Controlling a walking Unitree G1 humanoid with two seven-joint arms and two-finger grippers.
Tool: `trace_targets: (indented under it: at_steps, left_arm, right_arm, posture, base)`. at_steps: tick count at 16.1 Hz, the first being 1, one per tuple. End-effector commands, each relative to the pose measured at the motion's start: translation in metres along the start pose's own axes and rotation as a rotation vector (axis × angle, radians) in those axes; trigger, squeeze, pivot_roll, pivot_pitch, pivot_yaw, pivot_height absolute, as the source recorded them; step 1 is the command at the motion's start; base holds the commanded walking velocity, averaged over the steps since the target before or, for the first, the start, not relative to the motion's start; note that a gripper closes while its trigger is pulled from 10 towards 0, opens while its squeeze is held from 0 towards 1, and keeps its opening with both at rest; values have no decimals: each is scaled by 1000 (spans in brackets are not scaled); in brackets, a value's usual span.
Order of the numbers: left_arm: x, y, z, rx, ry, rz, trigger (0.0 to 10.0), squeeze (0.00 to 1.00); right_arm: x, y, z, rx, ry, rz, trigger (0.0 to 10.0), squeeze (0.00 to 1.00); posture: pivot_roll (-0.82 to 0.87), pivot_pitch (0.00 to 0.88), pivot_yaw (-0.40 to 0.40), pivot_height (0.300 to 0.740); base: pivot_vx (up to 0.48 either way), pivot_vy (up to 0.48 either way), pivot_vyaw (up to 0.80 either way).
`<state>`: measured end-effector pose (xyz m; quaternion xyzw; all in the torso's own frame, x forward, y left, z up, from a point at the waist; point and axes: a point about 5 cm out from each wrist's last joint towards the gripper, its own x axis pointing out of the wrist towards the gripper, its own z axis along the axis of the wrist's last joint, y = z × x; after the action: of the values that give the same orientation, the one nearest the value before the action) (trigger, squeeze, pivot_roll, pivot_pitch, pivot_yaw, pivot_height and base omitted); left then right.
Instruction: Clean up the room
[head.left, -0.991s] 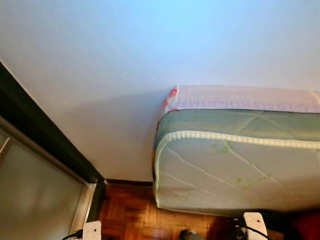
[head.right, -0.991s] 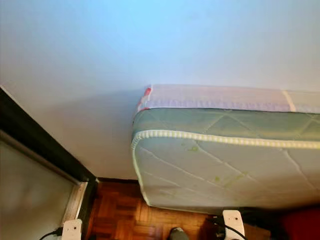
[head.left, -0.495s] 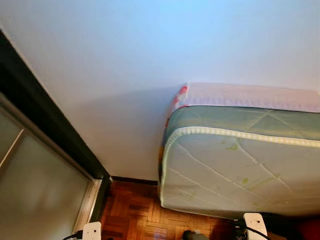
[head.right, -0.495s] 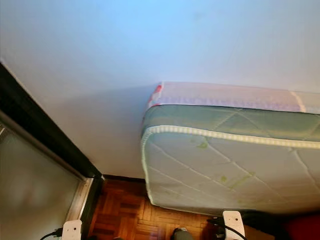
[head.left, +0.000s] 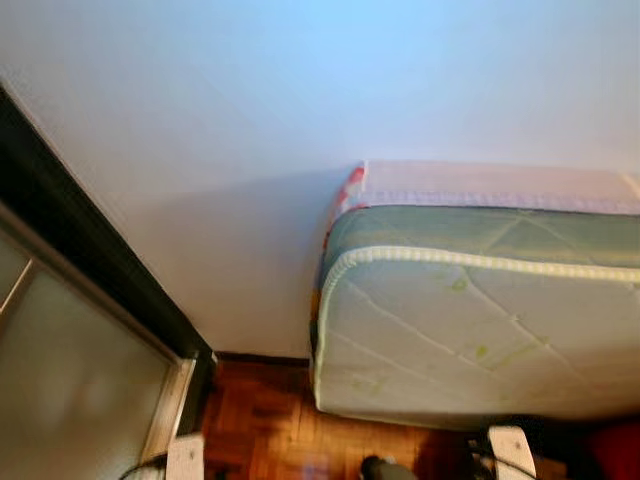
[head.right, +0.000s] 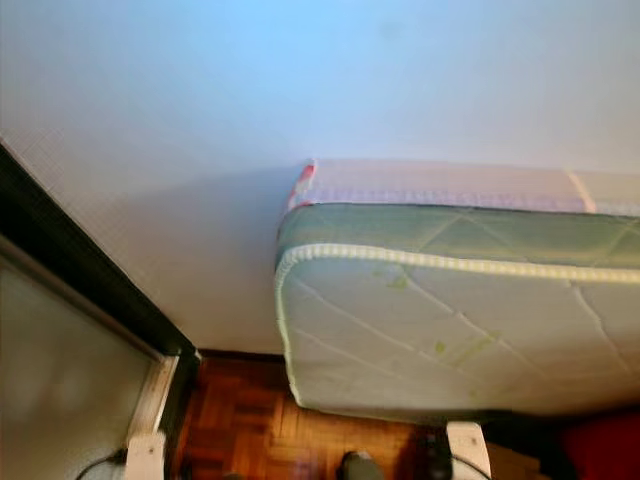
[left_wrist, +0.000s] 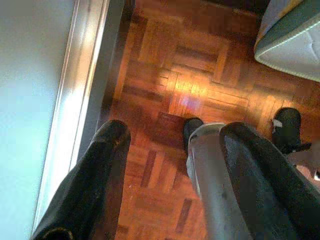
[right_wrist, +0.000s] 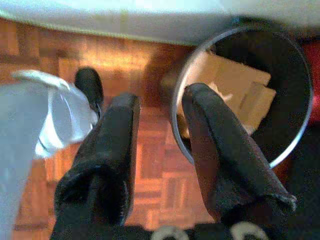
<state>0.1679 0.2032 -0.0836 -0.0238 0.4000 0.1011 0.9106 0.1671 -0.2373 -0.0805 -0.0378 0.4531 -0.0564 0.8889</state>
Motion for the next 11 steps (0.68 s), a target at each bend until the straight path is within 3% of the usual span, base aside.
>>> trace_targets:
  at_steps: [1,11]
  left_arm:
    - [2,18,-1,-14,100,10,10000,0]
    - [2,19,-1,-10,100,12,10000,0]
  right_arm:
    - [2,72,-1,160,47,153,10000,0]
    - [2,72,-1,160,50,150,10000,0]
  posture:
    - [20,0,20,723]
    - [19,0,24,723]
  base:
    - [-244,0,0]
    - [-263,0,0]
